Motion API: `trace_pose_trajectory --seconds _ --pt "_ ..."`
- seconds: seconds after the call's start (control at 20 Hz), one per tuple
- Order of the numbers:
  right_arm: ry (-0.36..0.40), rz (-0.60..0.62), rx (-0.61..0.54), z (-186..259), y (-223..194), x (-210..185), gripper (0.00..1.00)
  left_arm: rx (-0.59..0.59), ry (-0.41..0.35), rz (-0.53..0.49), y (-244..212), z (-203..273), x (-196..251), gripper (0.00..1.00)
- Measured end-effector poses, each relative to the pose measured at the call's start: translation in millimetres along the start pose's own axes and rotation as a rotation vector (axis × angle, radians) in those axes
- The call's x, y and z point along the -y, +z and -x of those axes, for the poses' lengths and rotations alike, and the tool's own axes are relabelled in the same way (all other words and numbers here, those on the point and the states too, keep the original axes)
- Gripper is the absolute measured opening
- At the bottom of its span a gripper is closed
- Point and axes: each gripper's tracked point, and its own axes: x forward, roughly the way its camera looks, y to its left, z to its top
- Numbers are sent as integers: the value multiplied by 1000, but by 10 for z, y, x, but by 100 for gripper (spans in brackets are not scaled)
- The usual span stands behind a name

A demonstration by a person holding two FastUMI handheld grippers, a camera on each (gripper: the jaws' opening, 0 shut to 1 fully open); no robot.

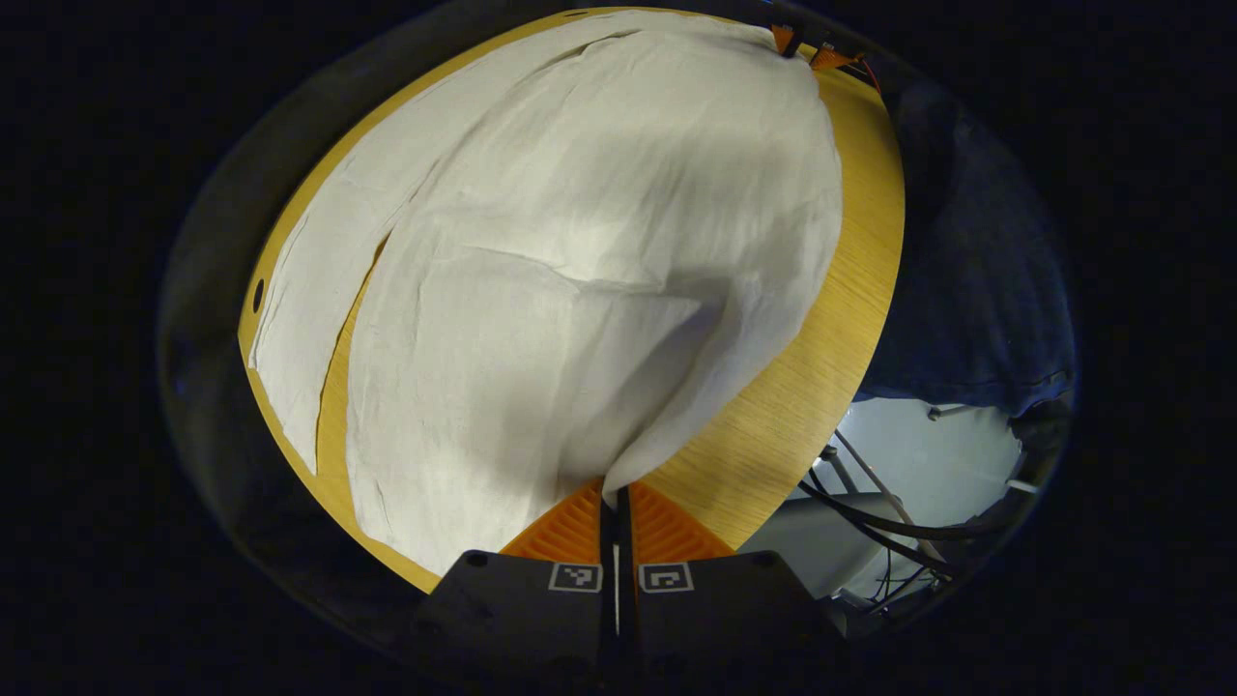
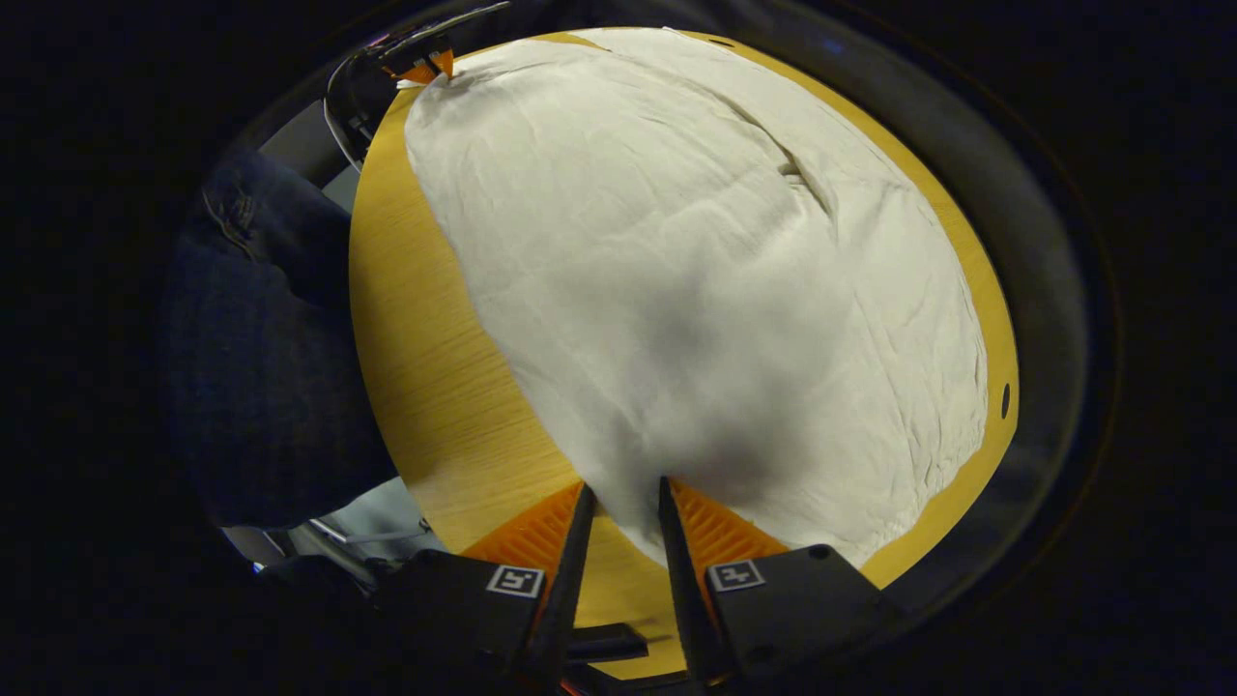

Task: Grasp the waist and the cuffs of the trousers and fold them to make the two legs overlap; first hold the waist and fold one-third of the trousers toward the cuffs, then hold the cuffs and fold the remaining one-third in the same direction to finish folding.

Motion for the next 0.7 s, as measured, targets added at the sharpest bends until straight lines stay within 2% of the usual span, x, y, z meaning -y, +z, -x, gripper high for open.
trace_pose_trajectory --seconds 0.1,0.15,0.2,0.25,0.3,0.5,0.6,0.7 --pt "-19 35 1 14 -1 14 23 4 -1 -10 -4 5 -2 0" --pt "-13 42 -11 19 -19 -14 10 4 -2 -14 0 3 3 0" --pt "-8 48 -21 22 -28 -21 10 4 -5 -18 -2 2 7 0" --pt "5 40 -27 37 -55 -45 0 2 -10 -24 1 4 12 0" --pt "17 33 -36 70 -67 -62 5 -1 -16 -28 -5 9 17 0" --pt "25 -37 -42 119 -50 -37 5 -31 -25 -90 -63 22 -1 0" --pt "7 -108 -22 199 10 45 5 -33 15 -118 -69 77 -122 0" --pt "-41 -199 4 247 95 216 5 -12 51 -100 40 199 -315 0"
